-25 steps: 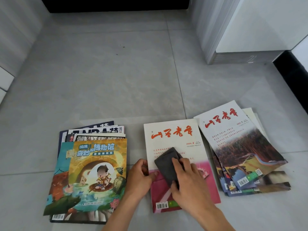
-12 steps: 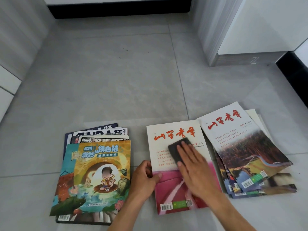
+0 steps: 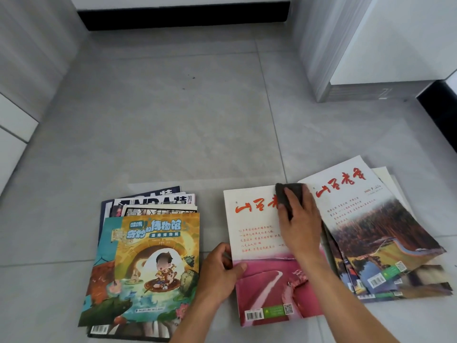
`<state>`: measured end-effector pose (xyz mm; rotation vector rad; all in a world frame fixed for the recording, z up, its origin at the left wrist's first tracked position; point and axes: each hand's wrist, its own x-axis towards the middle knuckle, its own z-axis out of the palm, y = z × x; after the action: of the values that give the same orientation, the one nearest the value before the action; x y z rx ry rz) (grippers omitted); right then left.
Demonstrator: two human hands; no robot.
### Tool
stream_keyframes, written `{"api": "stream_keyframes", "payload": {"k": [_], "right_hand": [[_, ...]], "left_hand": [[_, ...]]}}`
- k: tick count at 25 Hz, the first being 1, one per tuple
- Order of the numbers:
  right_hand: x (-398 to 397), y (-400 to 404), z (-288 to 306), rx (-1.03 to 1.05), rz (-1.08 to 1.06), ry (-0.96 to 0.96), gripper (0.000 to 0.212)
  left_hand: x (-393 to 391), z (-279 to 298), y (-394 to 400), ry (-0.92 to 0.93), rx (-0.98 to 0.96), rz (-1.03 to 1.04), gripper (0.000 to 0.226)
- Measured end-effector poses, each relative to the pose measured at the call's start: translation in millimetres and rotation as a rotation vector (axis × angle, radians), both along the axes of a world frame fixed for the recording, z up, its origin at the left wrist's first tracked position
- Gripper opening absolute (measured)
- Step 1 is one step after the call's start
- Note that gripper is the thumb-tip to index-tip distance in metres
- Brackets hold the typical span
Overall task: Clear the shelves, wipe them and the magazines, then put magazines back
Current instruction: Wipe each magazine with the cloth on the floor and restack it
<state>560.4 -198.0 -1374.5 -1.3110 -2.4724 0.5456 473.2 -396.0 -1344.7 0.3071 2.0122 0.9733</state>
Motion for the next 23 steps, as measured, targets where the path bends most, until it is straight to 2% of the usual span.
{"api": "stream_keyframes", "payload": {"k": [1,2,5,6,7,9,10,11,12,15,16,17,19,21,22,23], "right_hand": [[-12.7,-9.3,-0.7,-0.011,-0.046,-0.014,0.054],[-27.9,-26.5,-0.8,0.004,0.045,-0.029,0.052],[-44.6,-53.3,-3.5,0.128,0.622,-0.023,0.044],[-41.7,-37.4,-4.4,0.142,0.663,-0.015,0.044],[-36.6,-19.4,-4.5,0.131,0.561,-0.019,0.046],[-24.9,8.5,-0.4,0.055,0.146,-0.04,0.053],[-27.4,6.1,-0.1,0.049,0.024,-0.051,0.055],[-37.6,-7.6,0.1,0.058,0.023,-0.048,0.055],[-49.4,-28.4,1.3,0.059,0.119,-0.04,0.052],[-53.0,-66.7,-0.6,0.087,0.592,0.001,0.045],[-40.9,-52.7,-3.3,0.105,0.63,0.015,0.044],[-25.0,-33.8,-6.5,0.122,0.564,0.006,0.045],[12.1,2.2,-2.4,0.077,0.204,-0.011,0.051],[25.1,-3.7,1.8,0.014,-0.026,-0.027,0.056],[20.3,-25.0,2.7,0.022,-0.006,-0.051,0.054],[14.7,-53.1,1.8,0.047,0.114,-0.07,0.052]], "left_hand": [[-0.4,-1.1,0.1,0.003,0.001,0.004,0.023],[-0.3,-2.2,0.0,0.007,0.007,0.008,0.023],[0.1,-3.4,-0.9,0.01,0.018,0.017,0.022],[-0.1,-3.6,-1.0,0.001,0.016,0.02,0.021],[-0.5,-3.4,-0.9,-0.006,0.014,0.018,0.021],[0.7,-1.9,0.0,0.005,0.007,0.001,0.022],[1.7,-1.0,1.1,0.014,0.011,0.001,0.022],[2.2,-0.5,2.3,0.017,0.017,0.008,0.022],[2.4,-1.0,2.8,0.017,0.02,0.016,0.022],[-1.1,-1.5,1.6,-0.002,0.015,0.017,0.025],[-2.3,-1.9,1.3,-0.017,0.014,0.017,0.023],[-2.9,-1.8,1.2,-0.02,0.006,0.01,0.022],[-2.5,-0.8,1.5,0.002,-0.018,-0.011,0.022],[-1.8,0.7,3.7,0.014,-0.028,-0.01,0.023],[-2.2,1.4,4.3,0.018,-0.039,-0.001,0.023],[-2.3,2.3,4.7,0.015,-0.038,0.012,0.023]]}}
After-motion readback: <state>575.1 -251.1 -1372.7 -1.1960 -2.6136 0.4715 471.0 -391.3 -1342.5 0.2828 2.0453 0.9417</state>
